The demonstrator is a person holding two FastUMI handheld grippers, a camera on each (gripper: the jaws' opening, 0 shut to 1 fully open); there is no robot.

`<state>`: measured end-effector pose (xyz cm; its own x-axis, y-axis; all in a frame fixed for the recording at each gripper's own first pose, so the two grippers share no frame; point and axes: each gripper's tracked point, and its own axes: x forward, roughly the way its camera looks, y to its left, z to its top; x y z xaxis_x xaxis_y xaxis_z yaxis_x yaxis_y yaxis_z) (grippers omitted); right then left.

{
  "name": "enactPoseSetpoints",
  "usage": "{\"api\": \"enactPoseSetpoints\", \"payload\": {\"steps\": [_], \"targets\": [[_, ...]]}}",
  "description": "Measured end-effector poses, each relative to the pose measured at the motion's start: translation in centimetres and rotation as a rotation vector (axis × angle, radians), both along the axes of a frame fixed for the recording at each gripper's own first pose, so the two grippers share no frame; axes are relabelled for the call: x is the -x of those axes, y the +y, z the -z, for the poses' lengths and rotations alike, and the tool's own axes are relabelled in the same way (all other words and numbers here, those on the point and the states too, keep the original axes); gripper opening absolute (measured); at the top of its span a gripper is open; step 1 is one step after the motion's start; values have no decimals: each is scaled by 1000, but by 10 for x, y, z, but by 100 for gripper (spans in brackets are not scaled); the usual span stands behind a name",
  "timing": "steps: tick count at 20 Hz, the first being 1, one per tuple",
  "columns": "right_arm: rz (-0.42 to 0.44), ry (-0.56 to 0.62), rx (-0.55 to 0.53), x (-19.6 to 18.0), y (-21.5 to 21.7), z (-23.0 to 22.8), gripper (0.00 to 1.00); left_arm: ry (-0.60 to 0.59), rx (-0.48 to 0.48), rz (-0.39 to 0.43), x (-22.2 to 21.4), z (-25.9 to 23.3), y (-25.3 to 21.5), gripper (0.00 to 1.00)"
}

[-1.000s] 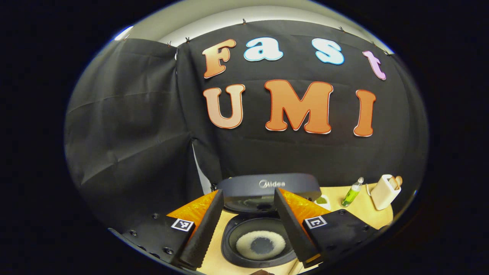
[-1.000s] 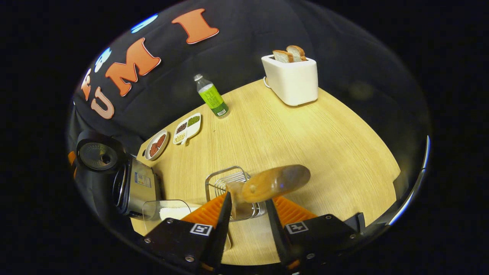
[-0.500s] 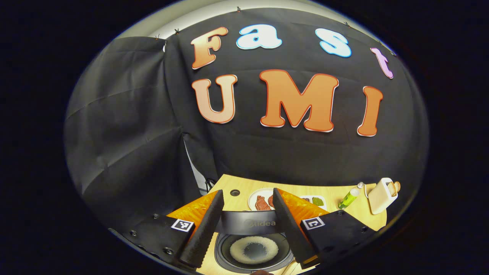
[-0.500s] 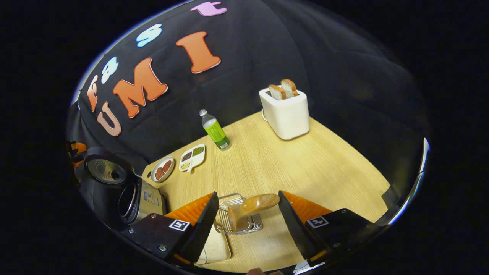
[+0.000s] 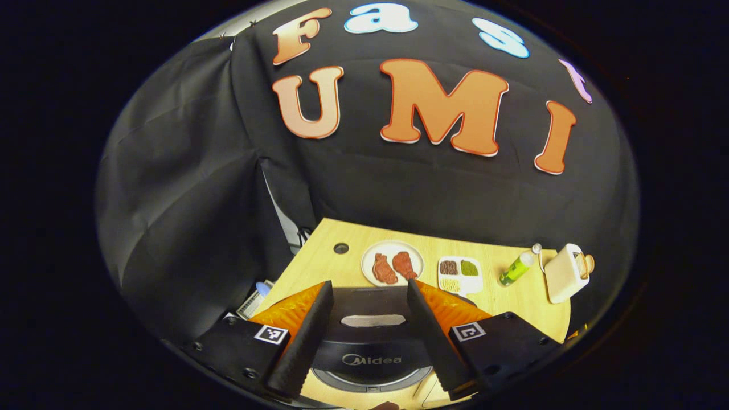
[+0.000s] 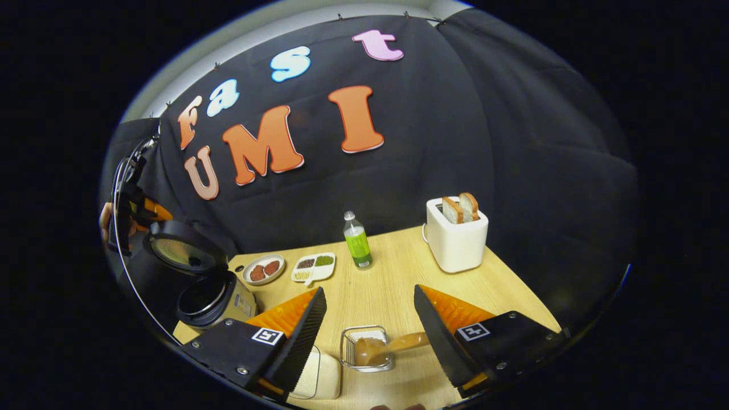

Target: Close the left gripper, press the button to open the rice cooker; take a wooden spoon from the chopstick holder with the right hand, scoop a spoonful of rice and pour it into the rice cooker, then put the wooden spoon back into the chopstick holder.

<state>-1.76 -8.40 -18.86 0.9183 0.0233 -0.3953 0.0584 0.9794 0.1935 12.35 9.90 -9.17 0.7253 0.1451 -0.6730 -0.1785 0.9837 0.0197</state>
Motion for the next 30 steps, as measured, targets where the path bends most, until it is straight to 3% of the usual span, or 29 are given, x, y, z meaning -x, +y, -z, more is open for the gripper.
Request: {"api": "enactPoseSetpoints", "payload": {"steps": [1, 2, 10, 16, 20, 24, 30], "targets": [[-4, -23, 0, -2, 1, -7, 95, 37, 11, 5, 10, 10, -3, 89], [-4, -37, 2, -5, 1, -13, 95, 78, 18, 5, 20, 21, -5, 82], [14, -256, 132, -29, 3, -94, 95, 266, 57, 20, 75, 88, -15, 83], [5, -455, 261, -34, 16, -171, 95, 357, 74, 30, 90, 124, -17, 84], [23, -519, 223, -31, 21, -198, 94, 462, 92, 10, 107, 146, -19, 84], [93, -574, 241, -29, 7, -224, 95, 487, 90, 17, 104, 153, -19, 85], [115, -641, 254, -22, 14, -248, 95, 465, 82, 19, 102, 152, -20, 91]]}}
